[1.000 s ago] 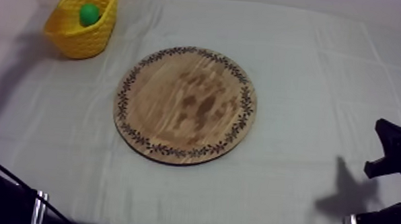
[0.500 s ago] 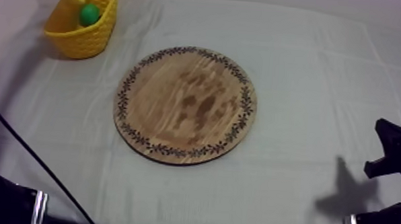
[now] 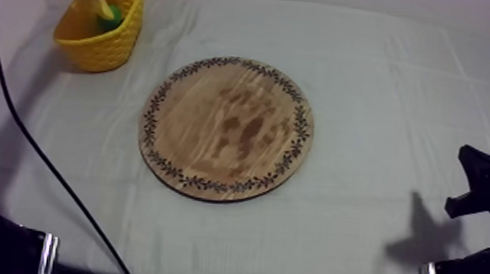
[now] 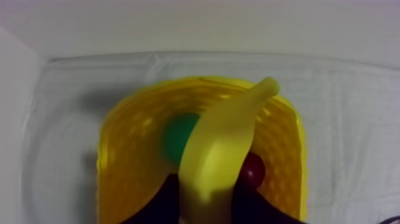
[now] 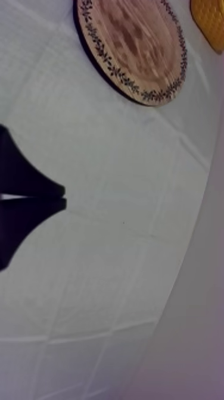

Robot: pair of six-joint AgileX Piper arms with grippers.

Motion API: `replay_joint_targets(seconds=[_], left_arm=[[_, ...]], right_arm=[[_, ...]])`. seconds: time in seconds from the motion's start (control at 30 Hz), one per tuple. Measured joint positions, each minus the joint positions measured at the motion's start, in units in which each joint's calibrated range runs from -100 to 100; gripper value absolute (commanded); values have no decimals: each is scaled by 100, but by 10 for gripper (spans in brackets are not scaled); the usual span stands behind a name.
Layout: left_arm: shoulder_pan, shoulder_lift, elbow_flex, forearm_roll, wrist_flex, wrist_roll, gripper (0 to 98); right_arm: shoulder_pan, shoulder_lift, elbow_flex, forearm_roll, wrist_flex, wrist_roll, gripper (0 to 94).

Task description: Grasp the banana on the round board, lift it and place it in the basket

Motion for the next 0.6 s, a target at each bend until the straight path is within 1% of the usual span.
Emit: replay_joint_targets(seconds=[0.27,0.37,0.4,0.43,0.53,0.6], left_arm=[[4,247,-223,-34,-2,31,125],[4,276,-267,-38,8,46,145],[1,277,-274,-38,21,45,171],[-2,277,-274,-38,24,45,222],[-16,254,-268,-23,63,86,434],[-31,226,-262,-18,123,135,555]], right_arm=[[0,0,0,0,0,0,3],[0,0,0,0,0,0,3],[0,0,0,0,0,0,3],[0,0,0,0,-12,0,3],[0,0,0,0,-3,0,3],[0,0,0,0,-3,0,3]])
